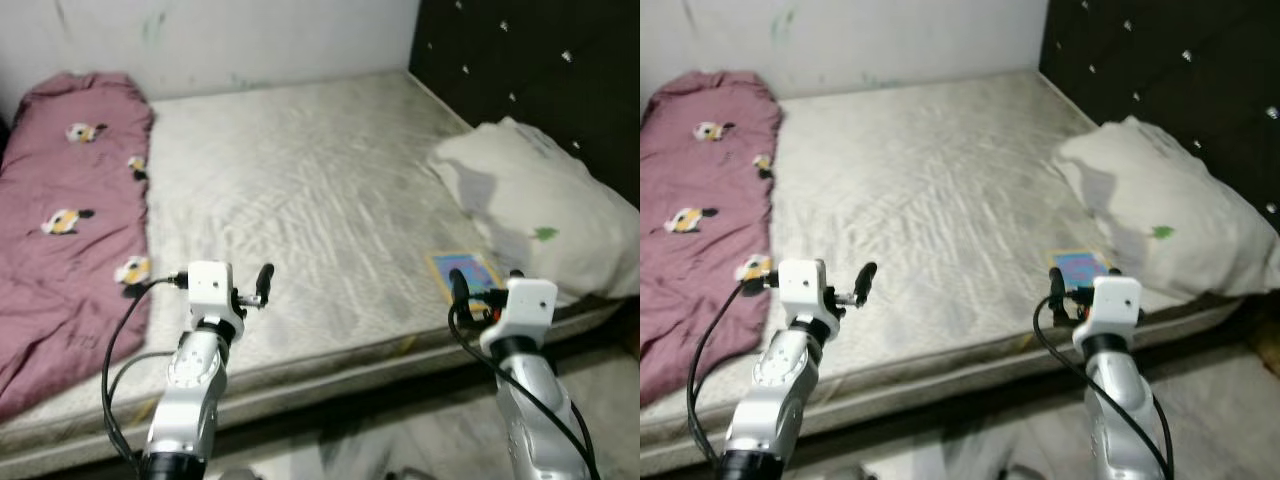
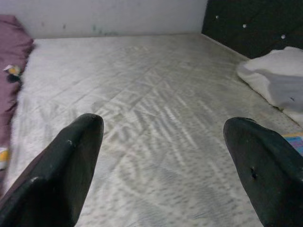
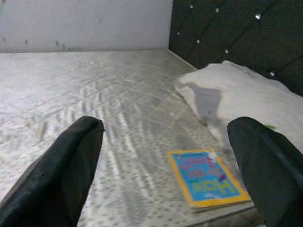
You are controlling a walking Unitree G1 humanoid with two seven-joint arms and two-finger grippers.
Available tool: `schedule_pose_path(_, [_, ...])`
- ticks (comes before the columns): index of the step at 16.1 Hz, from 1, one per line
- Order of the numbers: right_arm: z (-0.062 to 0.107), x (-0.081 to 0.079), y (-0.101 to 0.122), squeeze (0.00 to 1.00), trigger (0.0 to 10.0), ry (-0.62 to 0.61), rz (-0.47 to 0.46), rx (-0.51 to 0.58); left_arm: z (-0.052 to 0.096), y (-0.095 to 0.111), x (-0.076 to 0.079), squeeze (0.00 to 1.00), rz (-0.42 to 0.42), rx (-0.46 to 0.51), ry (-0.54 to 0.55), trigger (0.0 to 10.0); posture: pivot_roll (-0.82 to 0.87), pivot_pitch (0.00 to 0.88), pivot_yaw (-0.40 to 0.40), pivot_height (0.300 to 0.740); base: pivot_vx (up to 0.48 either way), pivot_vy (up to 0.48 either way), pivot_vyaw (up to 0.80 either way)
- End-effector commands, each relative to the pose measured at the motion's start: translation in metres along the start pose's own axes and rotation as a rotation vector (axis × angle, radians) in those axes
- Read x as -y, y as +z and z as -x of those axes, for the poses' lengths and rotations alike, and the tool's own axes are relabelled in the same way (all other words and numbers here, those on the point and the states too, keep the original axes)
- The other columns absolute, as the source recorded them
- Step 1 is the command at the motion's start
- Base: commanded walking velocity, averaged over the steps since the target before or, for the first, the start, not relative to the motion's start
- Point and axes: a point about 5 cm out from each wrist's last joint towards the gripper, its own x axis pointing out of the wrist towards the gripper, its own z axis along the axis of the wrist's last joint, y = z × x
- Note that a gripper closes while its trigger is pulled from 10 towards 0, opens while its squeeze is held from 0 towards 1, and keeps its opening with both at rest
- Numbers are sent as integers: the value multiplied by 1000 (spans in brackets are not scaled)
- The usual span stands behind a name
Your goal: Clean up the room
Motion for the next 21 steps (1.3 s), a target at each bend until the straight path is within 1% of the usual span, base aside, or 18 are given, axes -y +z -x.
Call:
schedule_pose_path(1, [-3, -6, 7, 0, 10000, 20, -4, 31, 1, 1, -6, 0, 2, 3, 19, 10000, -73, 0, 9, 740, 0, 480, 0])
schedule_pose_path(16, [-3, -6, 5, 0, 10000, 19, -10, 23, -1, 1, -7, 0, -3, -6, 17, 10000, -78, 0, 13, 740, 0, 480, 0])
schedule_pose_path(18, [-3, -7, 5, 0, 10000, 29, -4, 25, -2, 1, -6, 0, -5, -5, 18, 10000, -78, 0, 13, 740, 0, 480, 0])
schedule_pose_path(21, [-2, -10, 7, 0, 10000, 57, -28, 27, 0, 0, -7, 0, -15, -5, 31, 10000, -77, 0, 13, 740, 0, 480, 0])
